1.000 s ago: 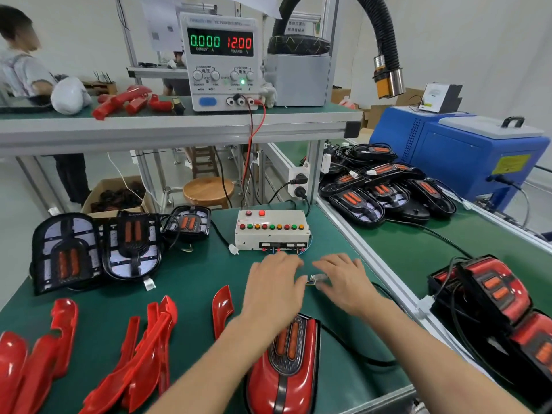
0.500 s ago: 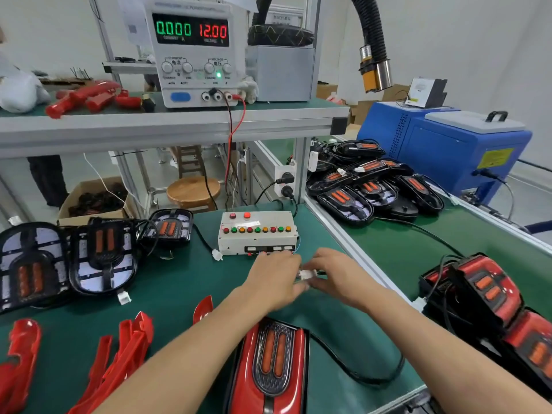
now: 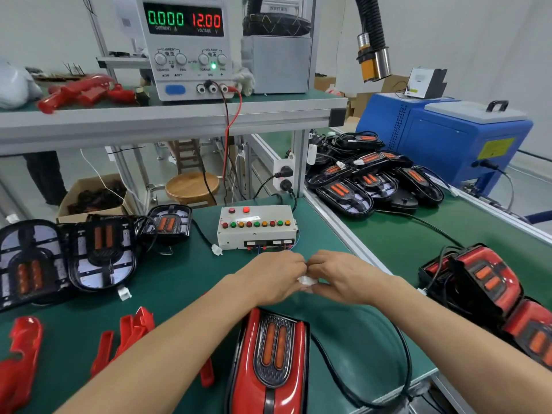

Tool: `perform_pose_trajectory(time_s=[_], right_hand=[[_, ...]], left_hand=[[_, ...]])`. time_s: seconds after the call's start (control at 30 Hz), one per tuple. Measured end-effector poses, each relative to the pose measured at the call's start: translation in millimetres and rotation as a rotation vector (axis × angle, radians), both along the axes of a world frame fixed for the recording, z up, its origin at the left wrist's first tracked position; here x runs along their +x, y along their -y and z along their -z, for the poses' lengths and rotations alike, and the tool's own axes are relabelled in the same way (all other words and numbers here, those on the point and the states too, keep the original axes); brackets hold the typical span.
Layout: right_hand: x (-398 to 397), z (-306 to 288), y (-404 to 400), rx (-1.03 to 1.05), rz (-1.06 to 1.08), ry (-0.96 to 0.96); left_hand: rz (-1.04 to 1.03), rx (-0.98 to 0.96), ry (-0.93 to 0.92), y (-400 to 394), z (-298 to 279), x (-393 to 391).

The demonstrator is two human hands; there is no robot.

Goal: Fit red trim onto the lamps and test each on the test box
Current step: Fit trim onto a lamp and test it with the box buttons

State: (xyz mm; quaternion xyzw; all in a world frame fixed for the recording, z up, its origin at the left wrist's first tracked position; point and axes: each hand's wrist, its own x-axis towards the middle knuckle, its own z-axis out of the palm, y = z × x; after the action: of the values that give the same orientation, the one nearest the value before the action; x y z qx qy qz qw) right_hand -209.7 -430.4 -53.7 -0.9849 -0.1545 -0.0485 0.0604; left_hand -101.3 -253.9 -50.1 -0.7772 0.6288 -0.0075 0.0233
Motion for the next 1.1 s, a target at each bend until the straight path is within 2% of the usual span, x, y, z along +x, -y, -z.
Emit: perform_pose_trajectory(time_s=[0.1,0.2,0.33,0.43,0.6,0.73,0.87,1.03,1.1], right_hand=[[-0.8,1.0,3.9,-0.015,-0.033,-0.087],[-7.5,3.1,17.8,-0.021,0.026,-0.165],[-9.1,0.4,25.8,-0.001,0.138,-0.008],[-2.4,1.3,22.4,-0.007,0.256,0.066],[-6.5,14.0,29.0,0.211,0.487,0.097],[-27.3,25.0,21.8,0.327,0.469,-0.005],[-48.6,35.2,2.0,0.315,0.397,-0.152],[-64.2,48.0,-28.1,0.313,0.338,-0.189],[-67.2,48.9,-33.5,0.355,0.391,-0.201]], left_hand=[[0.048,0.002,-0.036,-3.8,3.1,6.7],[0.018,0.001,-0.113,-16.6,7.2,18.6],[-0.05,-0.093,-0.171,-17.6,10.0,23.7],[-0.124,-0.09,-0.19,-13.8,12.0,20.6],[-0.304,-0.236,-0.305,-27.6,12.4,21.0],[-0.508,-0.332,-0.318,-50.8,9.1,22.8],[-0.617,-0.331,-0.383,-75.5,-2.5,10.6],[-0.774,-0.384,-0.436,-112.4,-24.6,-40.4],[-0.816,-0.329,-0.447,-132.3,-20.9,-69.3]])
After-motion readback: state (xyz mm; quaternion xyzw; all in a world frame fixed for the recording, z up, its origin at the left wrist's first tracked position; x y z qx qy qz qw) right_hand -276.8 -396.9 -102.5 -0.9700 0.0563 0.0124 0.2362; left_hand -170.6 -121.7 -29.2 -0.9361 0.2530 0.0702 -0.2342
